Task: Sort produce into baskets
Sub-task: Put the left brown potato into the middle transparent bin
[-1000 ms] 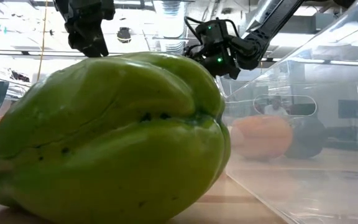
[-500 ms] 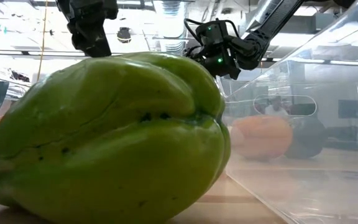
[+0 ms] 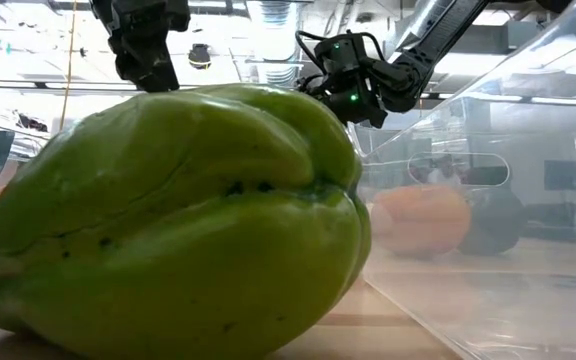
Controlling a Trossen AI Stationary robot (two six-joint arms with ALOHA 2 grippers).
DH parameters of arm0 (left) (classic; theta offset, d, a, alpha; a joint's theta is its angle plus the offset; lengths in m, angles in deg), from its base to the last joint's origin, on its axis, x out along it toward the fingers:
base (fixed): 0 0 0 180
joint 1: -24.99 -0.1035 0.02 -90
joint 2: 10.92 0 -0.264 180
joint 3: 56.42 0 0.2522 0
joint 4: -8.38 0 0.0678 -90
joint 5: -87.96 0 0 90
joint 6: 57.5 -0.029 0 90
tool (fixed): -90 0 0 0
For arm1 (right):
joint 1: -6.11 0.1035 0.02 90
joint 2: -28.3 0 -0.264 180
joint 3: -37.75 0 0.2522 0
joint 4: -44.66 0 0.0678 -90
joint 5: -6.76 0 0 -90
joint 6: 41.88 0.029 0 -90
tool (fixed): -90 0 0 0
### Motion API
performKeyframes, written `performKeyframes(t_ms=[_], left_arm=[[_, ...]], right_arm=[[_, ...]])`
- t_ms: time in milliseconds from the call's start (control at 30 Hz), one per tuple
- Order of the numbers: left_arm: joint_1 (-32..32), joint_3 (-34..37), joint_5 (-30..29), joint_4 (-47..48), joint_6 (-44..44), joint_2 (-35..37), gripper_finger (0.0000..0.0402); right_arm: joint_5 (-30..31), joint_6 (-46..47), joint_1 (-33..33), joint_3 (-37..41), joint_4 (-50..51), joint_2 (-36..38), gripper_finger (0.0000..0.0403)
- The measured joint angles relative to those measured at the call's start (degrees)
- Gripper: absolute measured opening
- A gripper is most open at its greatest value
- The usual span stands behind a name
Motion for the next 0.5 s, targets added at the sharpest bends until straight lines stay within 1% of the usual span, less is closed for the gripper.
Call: performKeyframes(t_ms=[67,200,267,500], left_arm=[[0.4,0.0,2.1,0.0,0.1,0.0,0.0310],[2.5,0.0,5.2,0.0,-3.6,0.0,0.0310],[4.0,0.0,5.3,0.0,-3.9,0.0,0.0310],[9.0,0.0,5.4,-0.5,-0.9,-1.8,0.0310]], right_arm=[[0.0,0.0,0.0,0.0,0.0,0.4,0.0344],[0.0,-0.2,0.0,0.0,0.3,2.0,0.0345],[0.0,-1.0,0.0,0.0,1.0,3.3,0.0343],[0.0,-10.8,1.4,0.0,6.6,9.8,0.0342]])
